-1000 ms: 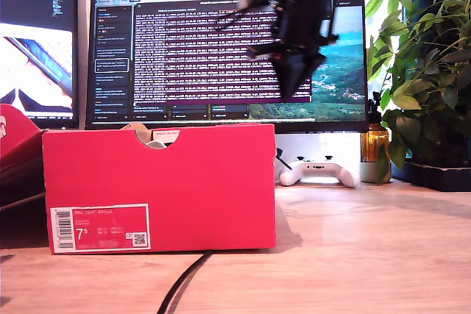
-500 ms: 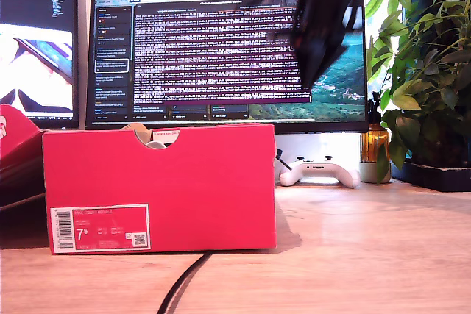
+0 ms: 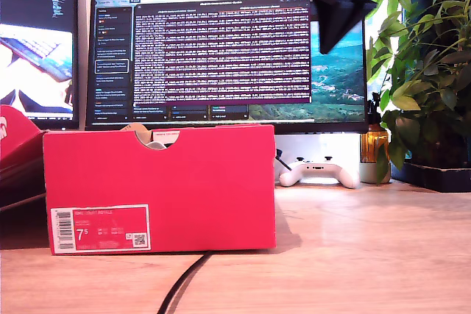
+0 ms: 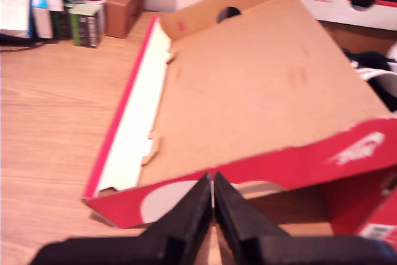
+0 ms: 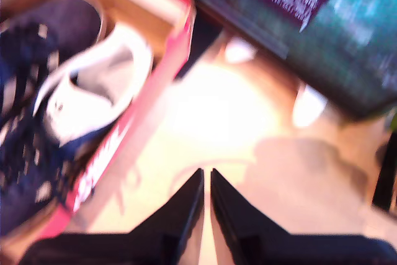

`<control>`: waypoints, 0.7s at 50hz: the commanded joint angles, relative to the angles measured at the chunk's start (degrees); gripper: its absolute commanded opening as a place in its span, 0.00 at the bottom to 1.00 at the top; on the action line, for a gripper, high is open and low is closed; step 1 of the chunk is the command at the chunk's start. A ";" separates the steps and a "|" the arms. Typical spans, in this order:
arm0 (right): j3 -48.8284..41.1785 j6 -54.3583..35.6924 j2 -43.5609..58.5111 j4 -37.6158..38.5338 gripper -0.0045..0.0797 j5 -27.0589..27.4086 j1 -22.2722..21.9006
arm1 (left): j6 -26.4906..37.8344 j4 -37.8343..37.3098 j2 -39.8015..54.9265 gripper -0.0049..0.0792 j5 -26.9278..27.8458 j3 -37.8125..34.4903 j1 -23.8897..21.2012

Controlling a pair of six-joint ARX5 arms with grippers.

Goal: Pack the blue shoes by picking the first shoe and placing it inside the red shoebox, left side, then picking and rotating the second shoe and placing it in the shoebox

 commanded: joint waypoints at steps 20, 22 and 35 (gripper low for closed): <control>-3.93 2.49 -9.79 -2.36 0.04 -3.43 0.28 | 1.09 5.31 -0.46 0.03 0.87 -3.26 1.66; -3.96 3.19 -10.51 -2.71 0.04 -3.67 0.28 | 1.70 5.95 -0.46 0.03 1.81 -3.72 1.66; -4.13 6.91 -15.58 -4.15 0.04 -3.54 0.37 | 3.04 7.13 -0.46 0.03 2.69 -4.13 1.66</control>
